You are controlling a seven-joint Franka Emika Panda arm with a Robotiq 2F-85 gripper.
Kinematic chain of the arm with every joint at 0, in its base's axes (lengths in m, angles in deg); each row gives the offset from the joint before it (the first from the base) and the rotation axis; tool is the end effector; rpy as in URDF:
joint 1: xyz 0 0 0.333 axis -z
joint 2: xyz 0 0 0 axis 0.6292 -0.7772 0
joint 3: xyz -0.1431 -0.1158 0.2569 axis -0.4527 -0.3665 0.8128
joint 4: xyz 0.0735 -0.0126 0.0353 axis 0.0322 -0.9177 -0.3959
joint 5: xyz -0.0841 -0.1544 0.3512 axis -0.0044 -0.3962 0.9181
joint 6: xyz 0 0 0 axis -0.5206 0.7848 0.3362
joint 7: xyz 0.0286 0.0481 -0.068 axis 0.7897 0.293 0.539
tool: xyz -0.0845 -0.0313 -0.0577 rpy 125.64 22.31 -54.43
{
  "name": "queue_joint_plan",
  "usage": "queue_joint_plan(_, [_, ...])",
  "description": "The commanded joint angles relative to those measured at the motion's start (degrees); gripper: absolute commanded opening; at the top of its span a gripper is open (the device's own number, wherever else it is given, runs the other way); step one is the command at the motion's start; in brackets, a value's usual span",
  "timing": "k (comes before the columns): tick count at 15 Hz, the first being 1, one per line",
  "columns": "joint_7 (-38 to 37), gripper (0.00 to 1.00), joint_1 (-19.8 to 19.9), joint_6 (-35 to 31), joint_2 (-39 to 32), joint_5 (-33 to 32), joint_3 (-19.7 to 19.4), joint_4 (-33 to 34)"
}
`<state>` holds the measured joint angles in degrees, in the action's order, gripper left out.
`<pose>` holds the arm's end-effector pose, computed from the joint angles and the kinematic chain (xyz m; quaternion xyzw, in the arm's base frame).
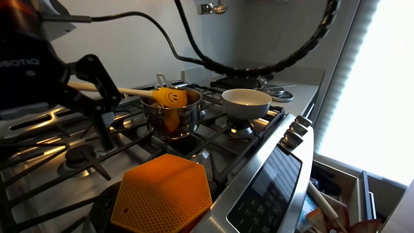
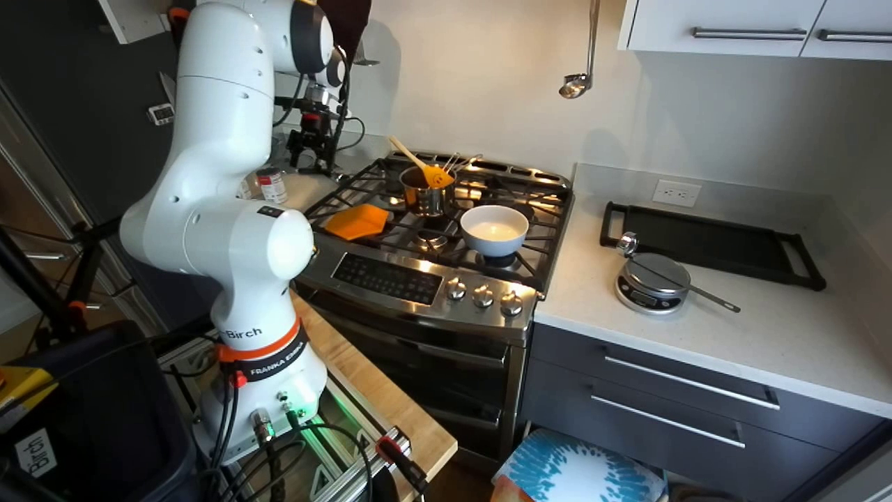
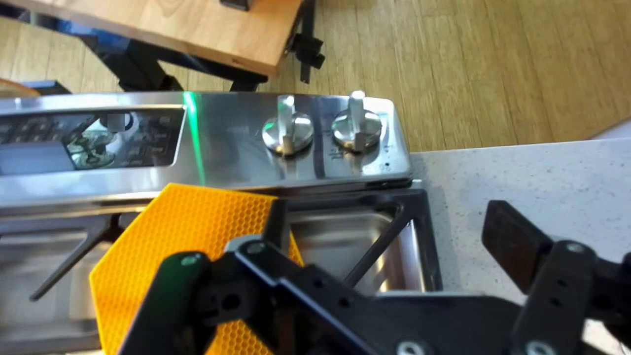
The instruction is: Move the rubber placemat from the right rear plate onto the left front plate of the stove
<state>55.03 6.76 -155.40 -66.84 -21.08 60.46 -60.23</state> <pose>0.4163 0.4783 0.3324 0.9462 0.1353 -0.2901 0.0480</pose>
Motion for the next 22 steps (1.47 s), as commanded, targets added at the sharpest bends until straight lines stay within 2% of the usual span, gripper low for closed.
queue_joint_plan(1, [-11.41,1.00,-2.12,-5.56,9.69,4.24,-0.99,-13.58])
queue_joint_plan(4, [-18.80,1.00,-1.73,-9.90,15.27,6.64,-0.67,-21.82])
queue_joint_plan(5, [-15.50,1.00,-2.03,-5.68,9.16,4.16,0.14,-13.29])
queue_joint_plan(8, [-18.03,1.00,-1.33,-7.92,12.87,4.82,0.36,-18.48])
queue_joint_plan(12, [-18.25,1.00,-1.04,-8.13,13.59,5.01,0.29,-19.40])
queue_joint_plan(14, [-22.09,1.00,-2.04,-7.14,13.71,-0.92,-0.68,-19.46])
queue_joint_plan(18, [-26.56,1.00,-0.60,-9.29,21.29,-7.84,-1.42,-29.83])
queue_joint_plan(22, [-35.31,1.00,2.25,-12.01,31.13,-6.12,-0.41,-41.61])
